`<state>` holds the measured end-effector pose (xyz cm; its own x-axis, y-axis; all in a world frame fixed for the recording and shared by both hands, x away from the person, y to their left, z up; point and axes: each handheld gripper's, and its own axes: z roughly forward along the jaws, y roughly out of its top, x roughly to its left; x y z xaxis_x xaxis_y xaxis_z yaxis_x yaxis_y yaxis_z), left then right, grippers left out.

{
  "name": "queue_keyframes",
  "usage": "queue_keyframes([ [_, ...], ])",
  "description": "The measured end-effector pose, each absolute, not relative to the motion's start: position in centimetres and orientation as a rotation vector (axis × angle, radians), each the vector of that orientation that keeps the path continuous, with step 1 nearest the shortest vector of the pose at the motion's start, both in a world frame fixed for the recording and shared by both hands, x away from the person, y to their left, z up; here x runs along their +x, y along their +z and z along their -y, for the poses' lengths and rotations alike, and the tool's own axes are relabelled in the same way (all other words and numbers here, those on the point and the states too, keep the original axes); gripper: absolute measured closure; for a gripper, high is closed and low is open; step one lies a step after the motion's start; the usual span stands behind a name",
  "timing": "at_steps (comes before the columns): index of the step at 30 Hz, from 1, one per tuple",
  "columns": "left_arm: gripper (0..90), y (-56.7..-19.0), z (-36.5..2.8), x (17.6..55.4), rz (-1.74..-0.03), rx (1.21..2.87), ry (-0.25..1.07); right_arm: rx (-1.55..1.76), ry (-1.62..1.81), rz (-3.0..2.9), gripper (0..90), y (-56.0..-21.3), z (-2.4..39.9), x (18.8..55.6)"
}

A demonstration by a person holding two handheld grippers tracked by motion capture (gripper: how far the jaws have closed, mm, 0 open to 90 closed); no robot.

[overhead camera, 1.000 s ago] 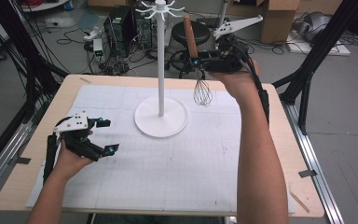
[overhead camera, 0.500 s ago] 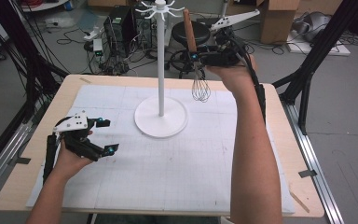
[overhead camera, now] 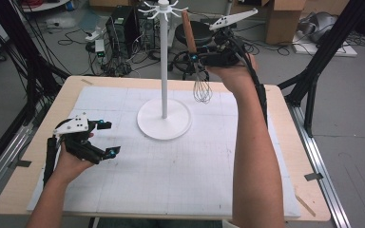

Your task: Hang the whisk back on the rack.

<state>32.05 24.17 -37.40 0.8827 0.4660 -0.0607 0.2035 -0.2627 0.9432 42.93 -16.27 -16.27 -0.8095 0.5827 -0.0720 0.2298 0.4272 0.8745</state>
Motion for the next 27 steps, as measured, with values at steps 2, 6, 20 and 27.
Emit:
queue_keyframes([
  [2,1.7,-37.4,-24.2,32.1,-0.499,1.849,0.271,0.692,1.335,-2.323,69.5,-16.3,16.2,43.0],
  [6,1.6,-37.4,-24.1,32.0,-0.500,1.852,0.270,0.700,1.332,-2.323,69.5,-16.5,16.1,43.4],
  [20,1.6,-37.6,-24.2,32.1,-0.505,1.854,0.269,0.721,1.336,-2.327,69.4,-16.9,15.6,44.4],
  [27,1.6,-37.5,-24.3,32.1,-0.505,1.855,0.270,0.728,1.338,-2.325,69.1,-17.0,15.6,44.5],
])
